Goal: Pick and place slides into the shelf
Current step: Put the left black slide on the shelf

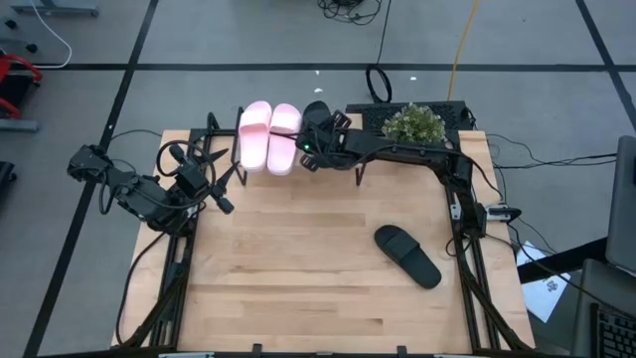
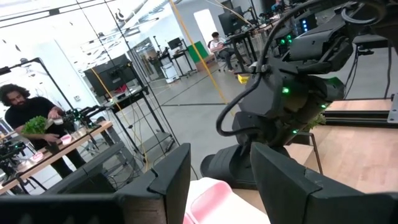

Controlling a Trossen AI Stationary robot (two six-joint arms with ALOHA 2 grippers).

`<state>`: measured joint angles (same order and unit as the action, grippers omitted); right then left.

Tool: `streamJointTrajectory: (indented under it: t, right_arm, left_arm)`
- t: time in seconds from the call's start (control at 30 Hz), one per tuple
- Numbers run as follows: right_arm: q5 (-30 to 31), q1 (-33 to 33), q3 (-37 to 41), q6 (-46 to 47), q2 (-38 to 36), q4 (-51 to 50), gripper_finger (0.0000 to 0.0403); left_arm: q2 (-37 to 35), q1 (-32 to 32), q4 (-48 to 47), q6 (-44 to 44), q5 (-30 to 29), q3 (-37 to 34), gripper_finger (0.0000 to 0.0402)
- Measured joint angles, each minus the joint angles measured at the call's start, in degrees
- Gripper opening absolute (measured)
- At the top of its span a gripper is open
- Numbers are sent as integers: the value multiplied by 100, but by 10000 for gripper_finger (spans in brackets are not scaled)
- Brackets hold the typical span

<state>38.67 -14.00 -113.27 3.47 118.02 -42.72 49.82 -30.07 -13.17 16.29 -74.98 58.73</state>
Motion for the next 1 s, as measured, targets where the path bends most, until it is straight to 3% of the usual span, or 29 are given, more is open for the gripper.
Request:
streamJointTrajectory:
  t: [0.4,0.53,0.7,1.0]
  right_arm:
    - [-592,63,4,353,-457,-112,110]
    - [-646,63,2,657,-693,-726,110]
    - [-1337,61,11,1217,-706,-1856,110]
    - [-1324,98,364,1162,-714,-2006,110]
  left_arm:
    - [-2,0,0,0,0,1,175]
    - [-2,0,-2,0,0,1,175]
    - [-2,0,-9,0,0,1,175]
    - [-2,0,-24,50,0,1,175]
